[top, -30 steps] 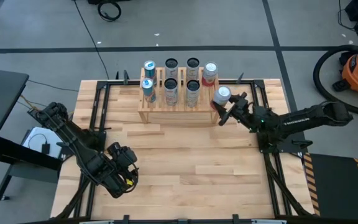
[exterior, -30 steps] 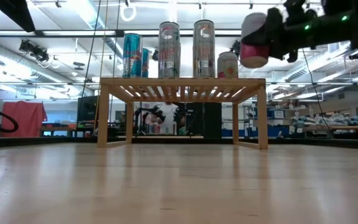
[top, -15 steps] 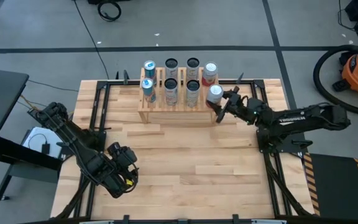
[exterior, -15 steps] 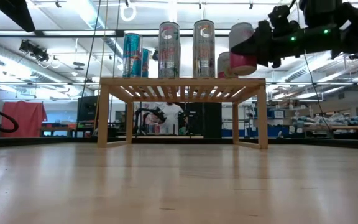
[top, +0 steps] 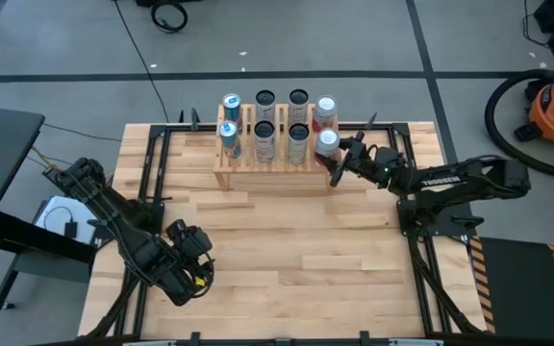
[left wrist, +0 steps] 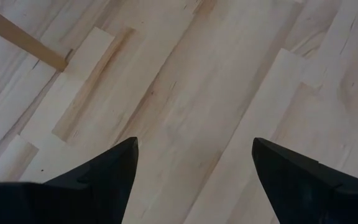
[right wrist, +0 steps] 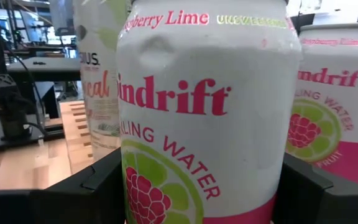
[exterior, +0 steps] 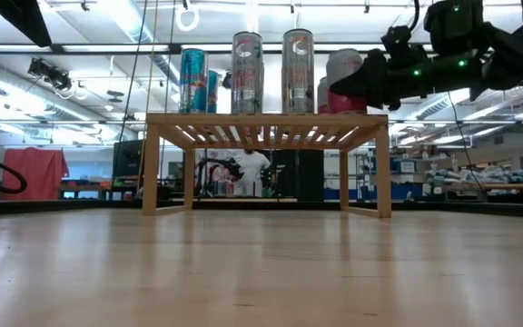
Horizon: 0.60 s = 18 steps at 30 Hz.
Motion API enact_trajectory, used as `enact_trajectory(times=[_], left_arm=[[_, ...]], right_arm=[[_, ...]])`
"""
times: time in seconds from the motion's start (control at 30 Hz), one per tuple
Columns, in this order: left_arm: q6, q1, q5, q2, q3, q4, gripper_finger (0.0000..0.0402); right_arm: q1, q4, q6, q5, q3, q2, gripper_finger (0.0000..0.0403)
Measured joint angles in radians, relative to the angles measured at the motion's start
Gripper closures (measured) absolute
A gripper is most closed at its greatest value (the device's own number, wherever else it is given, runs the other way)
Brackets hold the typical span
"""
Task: Place canned beverage on shelf
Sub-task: Put the pink white soda can on the shelf aligned with the other pink white soda can, then return to Home Position
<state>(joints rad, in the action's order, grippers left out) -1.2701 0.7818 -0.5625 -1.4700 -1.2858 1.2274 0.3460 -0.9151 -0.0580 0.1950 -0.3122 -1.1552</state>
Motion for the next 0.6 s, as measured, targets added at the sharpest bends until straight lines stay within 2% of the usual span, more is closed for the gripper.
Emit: enact_trajectory(times=[0.3, 0.5, 0.6], left_arm=[[0.002, 0.0, 0.0, 0.0, 0.0, 0.0, 0.0086], [0.002, 0.0, 0.0, 0.0, 0.0, 0.0, 0.0086], [0.002, 0.0, 0.0, 0.0, 0.0, 0.0, 0.0086]], right_arm=[[0.019, -0.119, -0.013, -0.01, 0.0, -0.086, 0.0109], [0.019, -0.141, -0.013, -0.011, 0.0, -0.084, 0.0031], [0.019, -0.146, -0.01, -0.009, 0.0, -0.084, 0.0011]])
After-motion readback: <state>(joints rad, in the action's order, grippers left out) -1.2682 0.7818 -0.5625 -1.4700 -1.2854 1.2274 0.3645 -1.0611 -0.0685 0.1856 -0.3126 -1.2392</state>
